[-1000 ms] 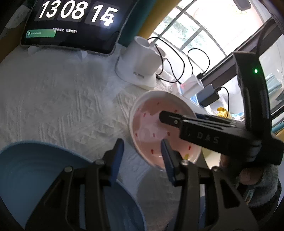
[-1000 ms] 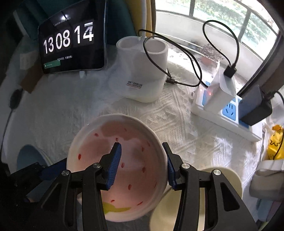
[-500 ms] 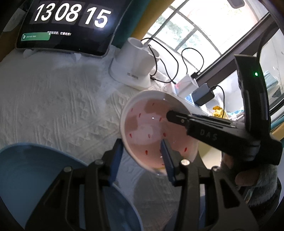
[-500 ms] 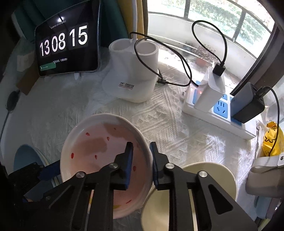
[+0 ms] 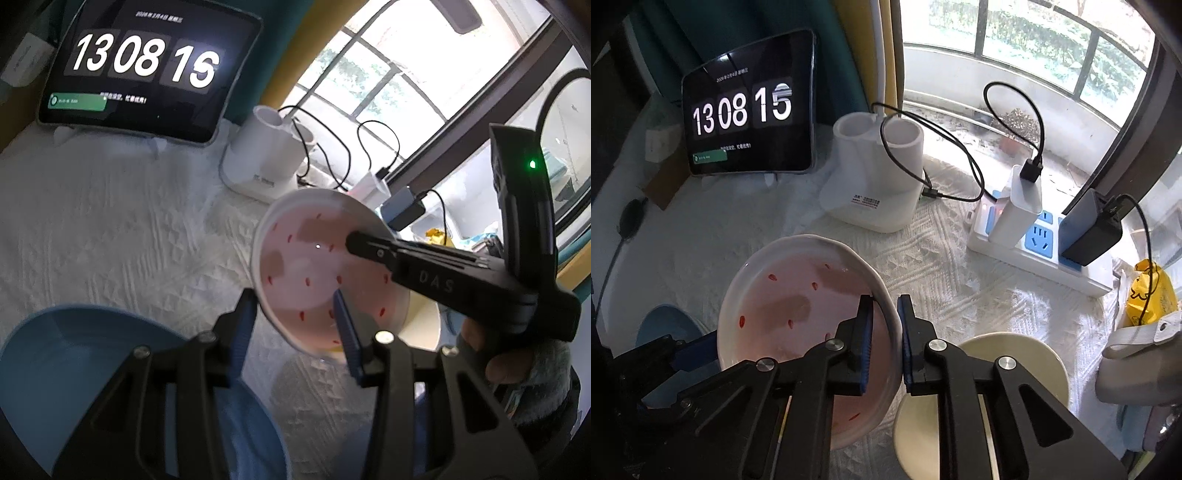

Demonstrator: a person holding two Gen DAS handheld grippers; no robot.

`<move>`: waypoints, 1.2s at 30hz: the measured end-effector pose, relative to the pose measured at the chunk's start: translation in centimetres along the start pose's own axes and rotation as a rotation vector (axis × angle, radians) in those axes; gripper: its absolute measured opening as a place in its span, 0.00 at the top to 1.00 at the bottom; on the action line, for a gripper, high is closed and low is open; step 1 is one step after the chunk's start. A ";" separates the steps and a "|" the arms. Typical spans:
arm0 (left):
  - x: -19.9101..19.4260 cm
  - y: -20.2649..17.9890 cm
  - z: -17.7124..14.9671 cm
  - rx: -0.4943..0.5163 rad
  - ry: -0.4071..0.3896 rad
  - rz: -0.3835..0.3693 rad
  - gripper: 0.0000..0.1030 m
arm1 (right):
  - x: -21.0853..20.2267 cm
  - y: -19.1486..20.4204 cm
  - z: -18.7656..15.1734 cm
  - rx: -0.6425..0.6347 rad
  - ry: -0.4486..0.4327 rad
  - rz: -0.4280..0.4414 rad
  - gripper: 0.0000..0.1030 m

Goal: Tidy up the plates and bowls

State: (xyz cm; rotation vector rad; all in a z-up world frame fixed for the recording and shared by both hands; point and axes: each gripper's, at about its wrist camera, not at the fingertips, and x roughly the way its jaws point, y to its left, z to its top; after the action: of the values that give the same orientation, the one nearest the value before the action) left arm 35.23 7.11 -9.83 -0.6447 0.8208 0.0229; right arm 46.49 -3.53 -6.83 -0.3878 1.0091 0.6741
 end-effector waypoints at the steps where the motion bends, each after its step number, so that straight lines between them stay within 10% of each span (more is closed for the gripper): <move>1: -0.2 -0.1 0.0 0.003 -0.003 -0.002 0.58 | -0.2 0.0 0.0 0.001 -0.003 0.000 0.86; 36: -9.3 -4.2 -3.8 0.113 -0.094 -0.041 0.58 | -11.1 3.1 -4.2 0.008 -0.117 -0.021 0.86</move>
State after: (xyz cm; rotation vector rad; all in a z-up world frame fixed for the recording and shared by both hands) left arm 27.34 3.71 -3.10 -0.5495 0.7128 -0.0297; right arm 37.67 -7.46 0.81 -0.3480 0.8954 0.6664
